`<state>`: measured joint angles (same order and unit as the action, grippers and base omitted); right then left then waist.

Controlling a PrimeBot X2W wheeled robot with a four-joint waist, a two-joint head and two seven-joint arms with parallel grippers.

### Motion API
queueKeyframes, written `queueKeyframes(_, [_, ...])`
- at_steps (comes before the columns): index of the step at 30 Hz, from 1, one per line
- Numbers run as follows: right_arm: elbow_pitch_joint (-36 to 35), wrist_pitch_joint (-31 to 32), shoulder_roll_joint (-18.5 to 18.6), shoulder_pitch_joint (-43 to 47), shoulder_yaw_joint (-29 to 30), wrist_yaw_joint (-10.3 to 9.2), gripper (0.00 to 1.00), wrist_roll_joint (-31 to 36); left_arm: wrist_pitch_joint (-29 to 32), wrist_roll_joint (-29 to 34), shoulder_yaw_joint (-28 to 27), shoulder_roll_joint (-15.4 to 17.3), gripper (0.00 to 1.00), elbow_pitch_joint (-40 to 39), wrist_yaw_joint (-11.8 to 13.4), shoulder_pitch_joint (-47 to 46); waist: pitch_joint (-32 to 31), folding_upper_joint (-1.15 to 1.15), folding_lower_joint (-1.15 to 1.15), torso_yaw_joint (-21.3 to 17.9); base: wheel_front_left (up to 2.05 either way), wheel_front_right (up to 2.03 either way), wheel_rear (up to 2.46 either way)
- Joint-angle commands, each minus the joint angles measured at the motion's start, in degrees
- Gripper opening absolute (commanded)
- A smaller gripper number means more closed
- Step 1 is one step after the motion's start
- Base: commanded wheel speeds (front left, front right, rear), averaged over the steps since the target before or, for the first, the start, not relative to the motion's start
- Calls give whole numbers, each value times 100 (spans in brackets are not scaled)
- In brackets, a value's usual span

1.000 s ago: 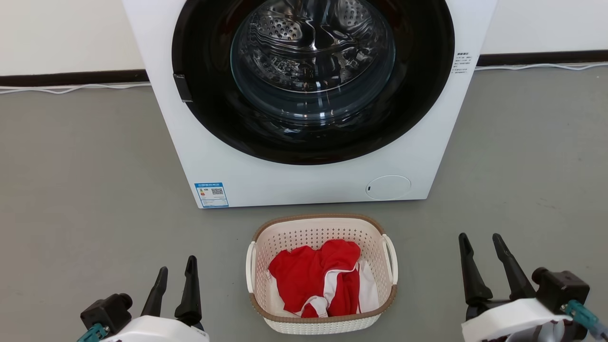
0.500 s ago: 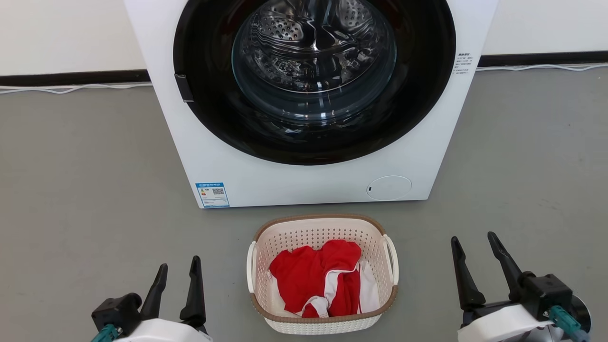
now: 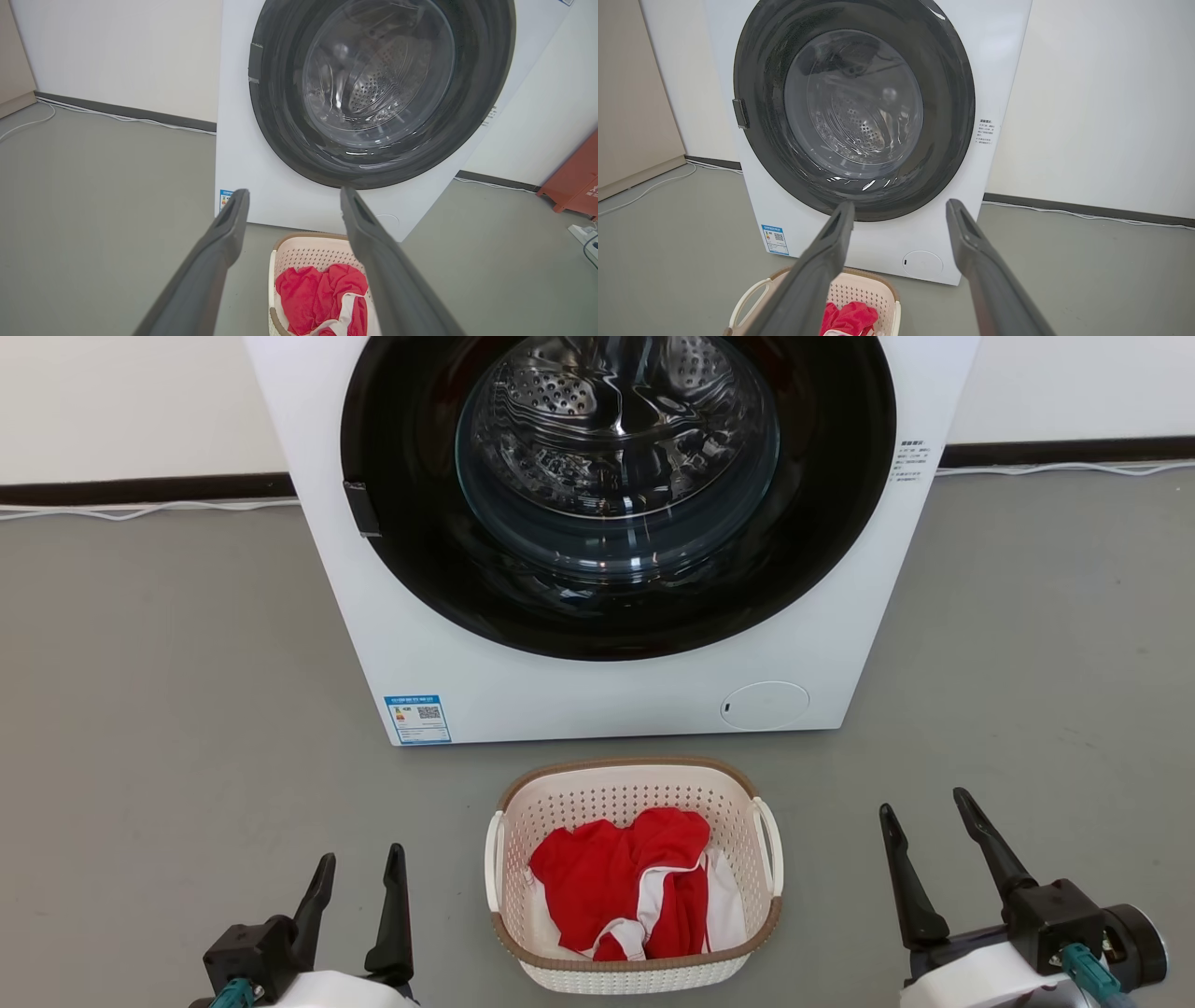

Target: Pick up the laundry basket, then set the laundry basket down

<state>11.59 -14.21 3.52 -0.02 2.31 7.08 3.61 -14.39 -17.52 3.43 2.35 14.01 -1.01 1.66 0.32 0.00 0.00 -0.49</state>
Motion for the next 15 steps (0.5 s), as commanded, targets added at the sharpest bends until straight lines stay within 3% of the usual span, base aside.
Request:
queueKeyframes(1, [-140, -79, 53, -69, -97, 41, 100, 33, -61, 53, -170, 53, 100, -128, 28, -131, -5, 0, 0, -1, 0, 0, 0])
queueKeyframes(15, [-115, -79, 25, -121, -55, 41, 100, -72, -61, 60, -139, 53, 100, -88, -2, -181, 117, 0, 0, -3, 0, 0, 0])
